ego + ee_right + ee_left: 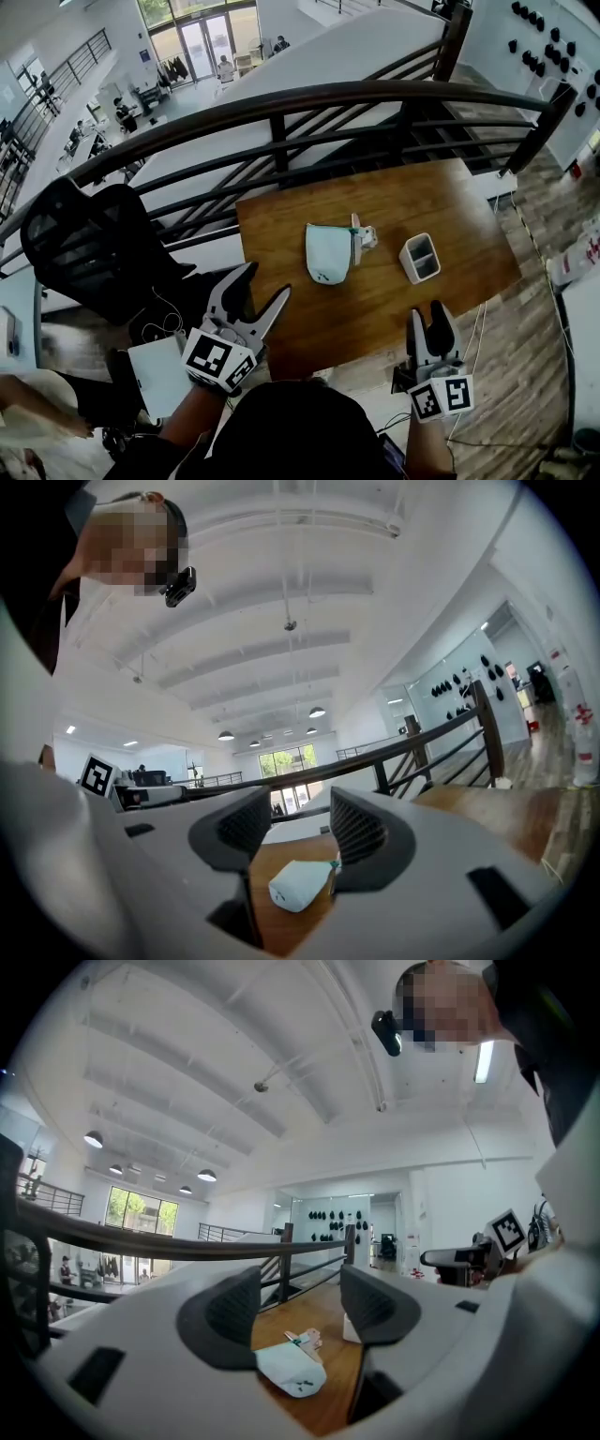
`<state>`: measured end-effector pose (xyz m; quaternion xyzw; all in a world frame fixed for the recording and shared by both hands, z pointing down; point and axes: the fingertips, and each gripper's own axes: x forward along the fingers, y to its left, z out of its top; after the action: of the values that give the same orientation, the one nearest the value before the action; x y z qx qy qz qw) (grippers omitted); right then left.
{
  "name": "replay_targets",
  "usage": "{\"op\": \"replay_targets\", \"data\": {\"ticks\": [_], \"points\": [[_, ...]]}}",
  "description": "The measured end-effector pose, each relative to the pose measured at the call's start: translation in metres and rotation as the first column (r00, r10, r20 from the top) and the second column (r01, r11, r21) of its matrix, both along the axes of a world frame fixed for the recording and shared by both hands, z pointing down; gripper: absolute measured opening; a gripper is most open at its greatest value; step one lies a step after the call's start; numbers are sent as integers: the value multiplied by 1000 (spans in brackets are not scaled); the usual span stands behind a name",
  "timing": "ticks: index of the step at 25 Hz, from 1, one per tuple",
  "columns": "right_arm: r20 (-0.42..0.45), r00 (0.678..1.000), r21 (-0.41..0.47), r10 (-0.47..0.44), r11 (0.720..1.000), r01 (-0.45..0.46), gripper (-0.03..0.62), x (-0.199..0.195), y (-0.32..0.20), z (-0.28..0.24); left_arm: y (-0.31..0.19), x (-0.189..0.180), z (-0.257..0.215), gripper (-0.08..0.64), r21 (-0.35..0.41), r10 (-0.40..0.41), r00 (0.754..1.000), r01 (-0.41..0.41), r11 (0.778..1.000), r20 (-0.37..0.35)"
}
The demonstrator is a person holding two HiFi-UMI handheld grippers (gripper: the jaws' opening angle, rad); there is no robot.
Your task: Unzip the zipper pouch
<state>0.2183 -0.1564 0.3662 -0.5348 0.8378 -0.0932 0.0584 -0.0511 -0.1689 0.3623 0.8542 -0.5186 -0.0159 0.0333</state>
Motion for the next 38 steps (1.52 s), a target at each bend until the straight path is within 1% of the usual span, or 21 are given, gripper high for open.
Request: {"op": "replay_targets", "data": {"ticks": [5, 11, 15, 22, 26, 28, 30, 34, 38], "points": [[5, 998, -73, -60, 996, 60, 190, 11, -31, 20, -28, 12, 25, 268, -57, -38, 999, 38, 998, 5], [-12, 992, -160, -124, 980, 120, 184, 9, -57, 47, -54, 15, 55, 268, -166, -64, 997, 58, 984, -32], [-12, 989, -193, -145, 971, 140, 179, 1, -72, 52, -70, 15, 62, 268, -208, -54, 998, 49, 977, -18], [-15, 988, -229, -156, 962, 149, 176, -30, -86, 68, -97, 1, 94, 267, -275, -21, 999, 10, 961, -37], [-28, 984, -265, -174, 951, 160, 175, -40, -85, 83, -117, -3, 122, 267, -348, -13, 995, -22, 937, -98], [-31, 984, -287, -174, 945, 158, 175, -42, -84, 92, -129, -3, 139, 267, -379, -16, 993, -29, 925, -114], [-39, 984, -308, -172, 939, 152, 175, -41, -84, 99, -143, -3, 154, 267, -408, -19, 993, -30, 913, -114], [-59, 984, -336, -167, 932, 138, 174, -39, -84, 108, -163, 0, 184, 267, -465, -6, 996, -37, 885, -91], [-74, 987, -360, -146, 926, 110, 172, -30, -83, 118, -179, 7, 220, 267, -542, -5, 995, -48, 839, -97]]}}
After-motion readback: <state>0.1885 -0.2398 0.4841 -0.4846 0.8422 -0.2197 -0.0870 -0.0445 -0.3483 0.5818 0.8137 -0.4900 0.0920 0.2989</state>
